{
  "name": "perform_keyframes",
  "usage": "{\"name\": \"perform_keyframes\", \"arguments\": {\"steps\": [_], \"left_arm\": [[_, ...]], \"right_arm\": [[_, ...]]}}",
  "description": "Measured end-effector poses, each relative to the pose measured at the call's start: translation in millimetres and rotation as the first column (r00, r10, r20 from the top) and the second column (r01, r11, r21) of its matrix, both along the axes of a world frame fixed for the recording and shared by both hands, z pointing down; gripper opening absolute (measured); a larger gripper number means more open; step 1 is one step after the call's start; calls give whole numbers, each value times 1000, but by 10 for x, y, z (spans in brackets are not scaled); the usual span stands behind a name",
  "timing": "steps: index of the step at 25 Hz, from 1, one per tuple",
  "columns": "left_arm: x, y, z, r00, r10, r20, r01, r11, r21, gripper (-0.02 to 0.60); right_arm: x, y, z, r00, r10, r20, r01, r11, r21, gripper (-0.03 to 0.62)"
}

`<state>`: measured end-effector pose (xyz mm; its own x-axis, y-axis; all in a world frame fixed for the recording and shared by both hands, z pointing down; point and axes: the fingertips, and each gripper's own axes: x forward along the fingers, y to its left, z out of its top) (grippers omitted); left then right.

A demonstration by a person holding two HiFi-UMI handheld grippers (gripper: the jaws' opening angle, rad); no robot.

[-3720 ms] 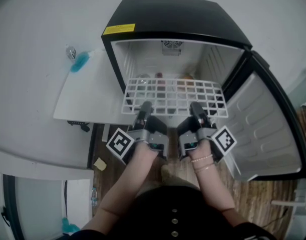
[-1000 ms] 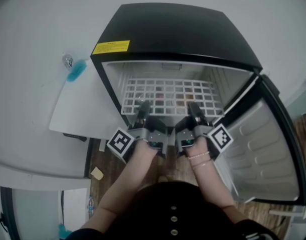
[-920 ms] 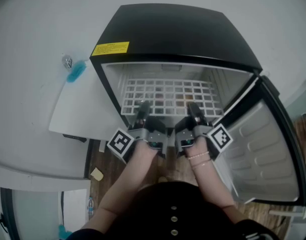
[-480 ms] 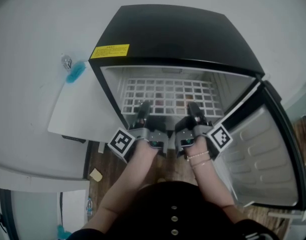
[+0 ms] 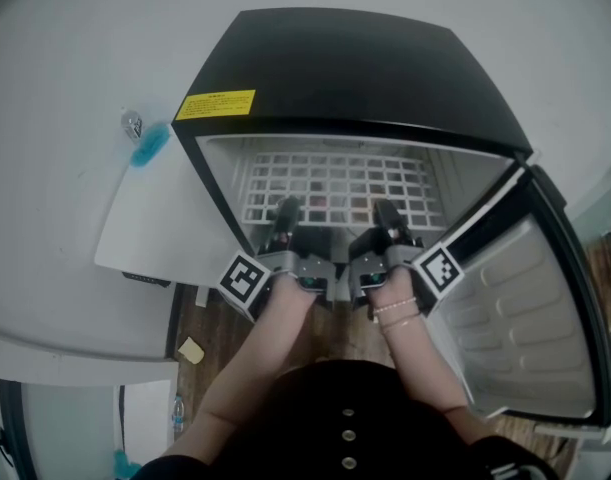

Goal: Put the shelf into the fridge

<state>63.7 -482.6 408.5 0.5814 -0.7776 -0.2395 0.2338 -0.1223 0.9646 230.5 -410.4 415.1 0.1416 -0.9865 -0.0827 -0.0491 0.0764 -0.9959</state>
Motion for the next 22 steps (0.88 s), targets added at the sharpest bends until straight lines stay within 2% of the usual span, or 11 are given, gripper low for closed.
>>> {"name": "perform_keyframes", "arguments": {"steps": [22], "left_arm": [[85,-180,24,999,-19,33,19,1000,16,35]], "right_arm": [[89,-181,26,1000,15,-2,-15,1000,10,35]]}}
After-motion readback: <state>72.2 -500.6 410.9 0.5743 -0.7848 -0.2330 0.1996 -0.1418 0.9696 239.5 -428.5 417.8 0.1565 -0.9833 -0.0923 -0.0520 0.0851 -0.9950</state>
